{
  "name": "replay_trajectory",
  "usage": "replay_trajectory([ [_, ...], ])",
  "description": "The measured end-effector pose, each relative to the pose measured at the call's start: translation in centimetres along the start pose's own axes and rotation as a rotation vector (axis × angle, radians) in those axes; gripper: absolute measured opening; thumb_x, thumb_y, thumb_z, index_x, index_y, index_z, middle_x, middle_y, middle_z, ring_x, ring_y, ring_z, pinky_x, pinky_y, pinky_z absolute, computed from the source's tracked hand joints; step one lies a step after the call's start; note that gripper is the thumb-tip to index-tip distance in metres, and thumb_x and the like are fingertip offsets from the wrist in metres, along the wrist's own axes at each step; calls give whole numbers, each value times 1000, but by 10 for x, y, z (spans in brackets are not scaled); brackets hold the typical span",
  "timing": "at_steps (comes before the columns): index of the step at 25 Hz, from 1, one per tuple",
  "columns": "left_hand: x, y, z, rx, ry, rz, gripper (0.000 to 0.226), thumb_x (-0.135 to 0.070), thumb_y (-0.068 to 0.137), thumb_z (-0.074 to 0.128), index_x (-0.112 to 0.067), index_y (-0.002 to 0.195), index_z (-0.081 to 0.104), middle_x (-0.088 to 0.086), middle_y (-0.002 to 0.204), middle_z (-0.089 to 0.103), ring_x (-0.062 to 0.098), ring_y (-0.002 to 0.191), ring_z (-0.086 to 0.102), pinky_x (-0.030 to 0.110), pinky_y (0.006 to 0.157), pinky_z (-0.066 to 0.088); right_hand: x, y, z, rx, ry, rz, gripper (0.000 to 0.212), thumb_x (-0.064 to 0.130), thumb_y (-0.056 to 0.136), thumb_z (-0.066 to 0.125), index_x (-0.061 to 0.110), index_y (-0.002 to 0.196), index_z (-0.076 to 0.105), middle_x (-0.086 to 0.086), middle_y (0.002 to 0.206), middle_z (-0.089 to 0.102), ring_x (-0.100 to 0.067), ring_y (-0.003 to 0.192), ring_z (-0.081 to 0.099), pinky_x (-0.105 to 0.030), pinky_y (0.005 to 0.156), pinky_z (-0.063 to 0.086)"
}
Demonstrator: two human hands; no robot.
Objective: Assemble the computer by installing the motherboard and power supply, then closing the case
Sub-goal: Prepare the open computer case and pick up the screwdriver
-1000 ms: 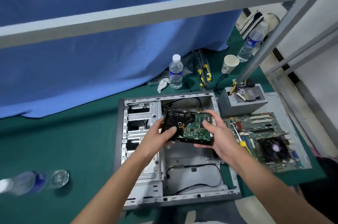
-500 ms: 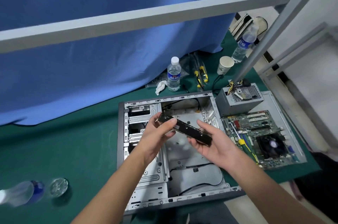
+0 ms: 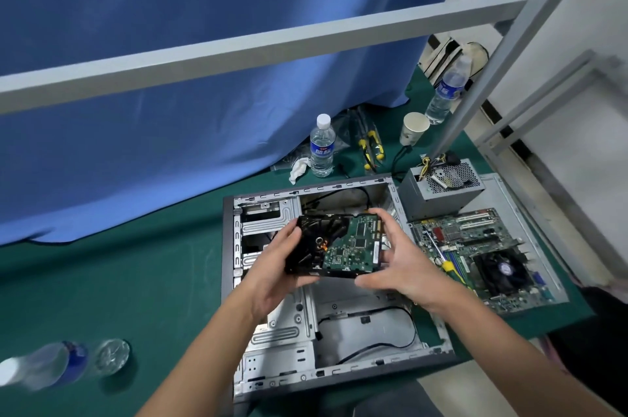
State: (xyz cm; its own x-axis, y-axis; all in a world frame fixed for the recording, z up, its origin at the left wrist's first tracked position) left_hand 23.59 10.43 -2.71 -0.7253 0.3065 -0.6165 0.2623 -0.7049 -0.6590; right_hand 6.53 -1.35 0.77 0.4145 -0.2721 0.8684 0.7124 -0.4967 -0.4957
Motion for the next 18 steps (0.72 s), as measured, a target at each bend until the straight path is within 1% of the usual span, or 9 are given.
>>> replay_trajectory([
  [2, 3, 4, 2, -73, 67, 38, 31, -19, 103, 48, -35, 128, 57, 1, 108, 75, 23, 92, 74, 45, 72, 62, 3, -1, -3, 35, -78, -23, 116, 15, 54, 94, 60, 137, 27, 51, 109, 52, 16, 98, 61, -14, 79, 53],
  [4, 2, 5, 5, -119, 111, 123, 36, -14, 105, 44, -34, 134, 51, 0, 104, 76, 21, 84, 74, 40, 63, 61, 0, 0, -5, 34, -88, 12, 122, 32, 45, 98, 63, 139, 26, 22, 152, 30, 1, 128, 45, -33, 103, 47],
  [6, 2, 5, 7, -153, 166, 202, 38, -13, 106, 42, -34, 138, 48, -3, 107, 75, 20, 86, 74, 34, 57, 57, -10, 3, -1, 31, 132, 87, 110, 43, 51, 96, 63, 137, 31, -3, 162, 5, -19, 141, 28, -50, 104, 44],
  [8, 5, 5, 9, -159, 247, 218, 38, -15, 107, 40, -39, 136, 46, 1, 123, 68, 24, 102, 70, 32, 65, 58, -20, 8, 4, -93, 239, 89, 73, 49, 75, 80, 63, 133, 39, -7, 161, 12, -24, 146, 21, -58, 107, 38],
  [10, 14, 4, 7, -128, 334, 172, 39, -20, 107, 42, -40, 140, 41, 4, 140, 56, 26, 118, 62, 30, 72, 59, -27, 13, 2, -299, 125, 12, 40, 37, 98, 58, 59, 128, 46, -4, 158, 28, -15, 142, 26, -43, 109, 30],
  [12, 15, 1, -1, -56, 569, 171, 49, -35, 103, 47, -40, 149, 32, 0, 152, 43, 19, 131, 50, 25, 88, 54, -31, 17, -3, -374, 90, -38, 38, 24, 104, 48, 55, 125, 51, 0, 156, 34, -11, 140, 30, -34, 106, 27],
  [14, 5, -1, -13, -44, 868, 273, 60, -51, 97, 47, -40, 152, 27, -4, 152, 39, 9, 128, 49, 29, 104, 43, -32, 22, -15, -400, 106, -45, 42, 17, 104, 47, 54, 122, 55, -1, 155, 35, -14, 139, 34, -34, 105, 32],
  [16, -14, -2, -32, -230, 1085, 447, 61, -44, 100, 47, -31, 154, 24, -2, 144, 40, -4, 110, 47, 23, 101, 35, -30, 28, -28, -453, 121, -63, 44, 13, 103, 46, 53, 120, 56, -4, 153, 38, -23, 138, 39, -43, 107, 39],
  [18, -29, 1, -59, -491, 1232, 527, 58, -30, 102, 49, -20, 155, 26, 11, 146, 37, 12, 121, 42, 28, 106, 32, -26, 37, -38, -548, 69, -93, 43, 11, 104, 44, 48, 123, 55, -3, 152, 41, -25, 136, 42, -49, 111, 36],
])
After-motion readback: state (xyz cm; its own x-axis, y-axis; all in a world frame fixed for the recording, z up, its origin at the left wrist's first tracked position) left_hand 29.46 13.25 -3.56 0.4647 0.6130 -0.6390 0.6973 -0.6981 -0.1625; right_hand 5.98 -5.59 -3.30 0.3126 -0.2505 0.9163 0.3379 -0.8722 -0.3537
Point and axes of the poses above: each hand's wrist, its own y-axis towards the middle knuckle, its own z-axis out of the palm, x = y × z, the point moved 5 cm from there along y, towards the middle knuckle
